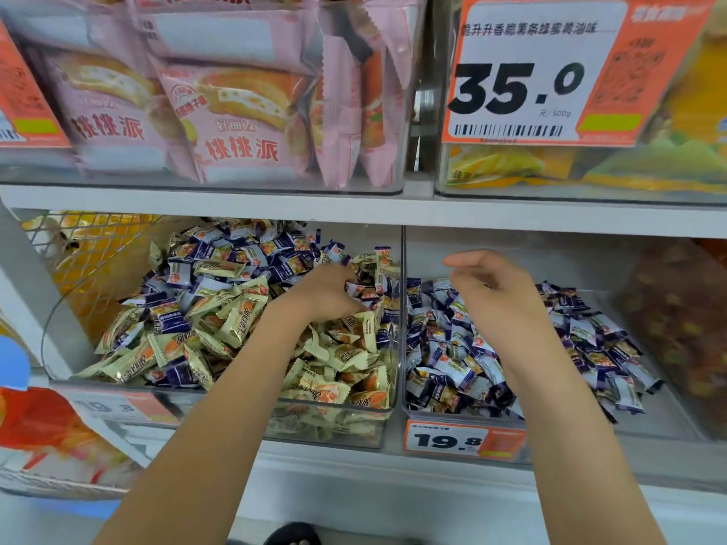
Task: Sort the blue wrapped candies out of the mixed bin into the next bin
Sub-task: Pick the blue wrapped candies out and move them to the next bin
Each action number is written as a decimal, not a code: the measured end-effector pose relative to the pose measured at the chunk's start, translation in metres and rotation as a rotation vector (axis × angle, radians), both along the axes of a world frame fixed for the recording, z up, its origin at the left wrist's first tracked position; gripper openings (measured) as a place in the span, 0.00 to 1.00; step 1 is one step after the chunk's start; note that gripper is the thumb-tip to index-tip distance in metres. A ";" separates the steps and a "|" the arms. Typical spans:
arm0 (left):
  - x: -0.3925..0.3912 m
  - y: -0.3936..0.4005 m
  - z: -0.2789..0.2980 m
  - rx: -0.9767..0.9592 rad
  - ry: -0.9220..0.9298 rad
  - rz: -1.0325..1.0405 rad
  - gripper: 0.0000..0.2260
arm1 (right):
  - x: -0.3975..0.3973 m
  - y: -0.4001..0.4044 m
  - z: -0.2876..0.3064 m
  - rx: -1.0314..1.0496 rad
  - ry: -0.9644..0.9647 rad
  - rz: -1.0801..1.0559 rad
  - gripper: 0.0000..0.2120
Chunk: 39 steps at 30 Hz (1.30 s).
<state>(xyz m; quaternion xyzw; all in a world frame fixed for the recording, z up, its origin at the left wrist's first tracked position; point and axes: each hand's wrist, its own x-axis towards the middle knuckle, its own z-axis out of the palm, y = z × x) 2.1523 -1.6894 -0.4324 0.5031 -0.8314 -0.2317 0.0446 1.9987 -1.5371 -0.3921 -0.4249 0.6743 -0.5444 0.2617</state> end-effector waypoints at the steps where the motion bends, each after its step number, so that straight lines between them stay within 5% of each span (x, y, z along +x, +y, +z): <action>1: 0.001 -0.001 0.000 0.014 0.018 -0.001 0.29 | 0.000 -0.001 -0.001 -0.002 -0.002 0.000 0.10; 9: 0.008 0.008 0.002 -0.073 0.184 0.039 0.18 | -0.002 0.000 -0.001 -0.028 -0.018 -0.003 0.10; 17: 0.015 0.065 0.062 -0.139 0.733 0.044 0.04 | 0.008 0.010 0.014 -0.221 -0.089 0.036 0.09; 20: 0.006 0.093 0.069 -0.079 0.758 -0.084 0.07 | 0.026 0.018 0.020 -0.319 -0.103 0.194 0.05; 23: -0.004 0.109 0.061 -0.113 0.706 -0.159 0.14 | 0.034 0.018 0.012 -0.318 0.098 0.281 0.10; 33: -0.004 0.106 0.060 0.156 0.776 -0.205 0.25 | 0.020 0.015 0.002 -0.324 0.178 0.102 0.08; 39: 0.036 0.059 0.048 0.014 0.595 0.020 0.10 | -0.010 0.016 -0.007 -0.069 0.218 0.004 0.09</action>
